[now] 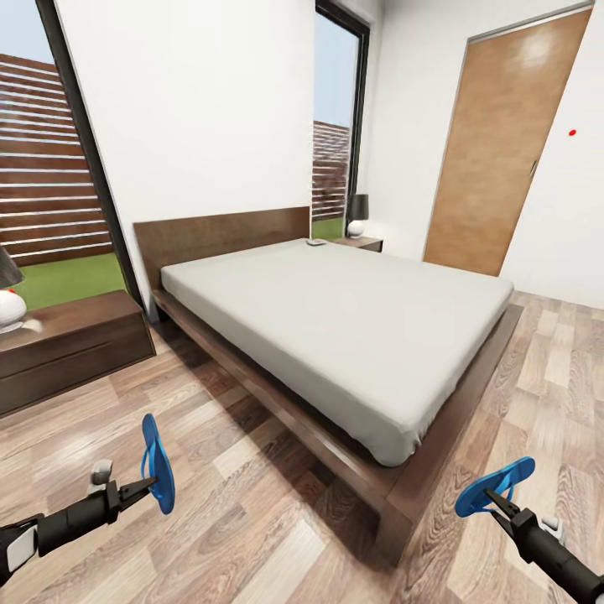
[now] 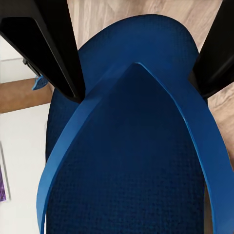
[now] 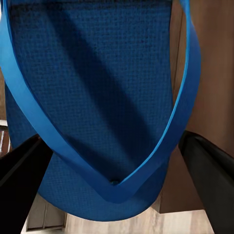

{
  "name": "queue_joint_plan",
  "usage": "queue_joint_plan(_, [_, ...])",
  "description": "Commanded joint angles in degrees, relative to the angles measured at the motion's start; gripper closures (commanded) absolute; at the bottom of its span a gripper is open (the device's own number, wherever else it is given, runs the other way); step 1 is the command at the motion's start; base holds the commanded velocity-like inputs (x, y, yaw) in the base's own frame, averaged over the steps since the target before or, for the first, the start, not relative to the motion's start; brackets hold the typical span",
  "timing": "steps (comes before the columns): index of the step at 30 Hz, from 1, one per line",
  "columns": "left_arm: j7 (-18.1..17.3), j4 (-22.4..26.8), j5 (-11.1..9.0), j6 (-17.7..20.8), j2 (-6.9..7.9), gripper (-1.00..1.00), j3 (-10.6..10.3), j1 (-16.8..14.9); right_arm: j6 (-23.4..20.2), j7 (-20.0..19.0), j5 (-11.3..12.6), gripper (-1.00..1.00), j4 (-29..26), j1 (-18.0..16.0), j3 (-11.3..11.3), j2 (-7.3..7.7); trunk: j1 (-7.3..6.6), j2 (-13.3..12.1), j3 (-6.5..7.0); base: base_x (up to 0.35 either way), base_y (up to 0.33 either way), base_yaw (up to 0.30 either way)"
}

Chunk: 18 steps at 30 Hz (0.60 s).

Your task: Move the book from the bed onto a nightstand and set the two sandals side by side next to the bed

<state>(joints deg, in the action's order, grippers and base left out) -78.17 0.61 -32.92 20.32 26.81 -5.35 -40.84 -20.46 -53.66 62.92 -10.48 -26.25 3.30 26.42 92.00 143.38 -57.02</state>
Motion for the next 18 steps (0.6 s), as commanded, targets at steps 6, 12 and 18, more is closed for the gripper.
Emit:
queue_joint_plan(6, [-0.2, 0.0, -0.5, 0.6, -0.08, 1.00, -0.4, 0.0, -0.6, -0.2, 0.0, 1.00, 0.0, 0.0, 0.3, -0.08, -0.01, 0.0, -0.05, 0.000, 0.000, 0.000])
queue_joint_plan(12, [-0.1, 0.0, -0.6, 0.7, -0.11, 1.00, -0.4, 0.0, -0.6, -0.2, 0.0, 1.00, 0.0, 0.0, 0.4, -0.09, -0.01, 0.0, -0.05, 0.000, 0.000, 0.000])
queue_joint_plan(18, [-0.1, 0.0, -0.6, 0.7, -0.40, 1.00, -0.4, 0.0, -0.6, -0.2, -0.1, 1.00, 0.0, 0.0, 0.2, -0.10, -0.01, 0.0, -0.05, 0.000, 0.000, 0.000])
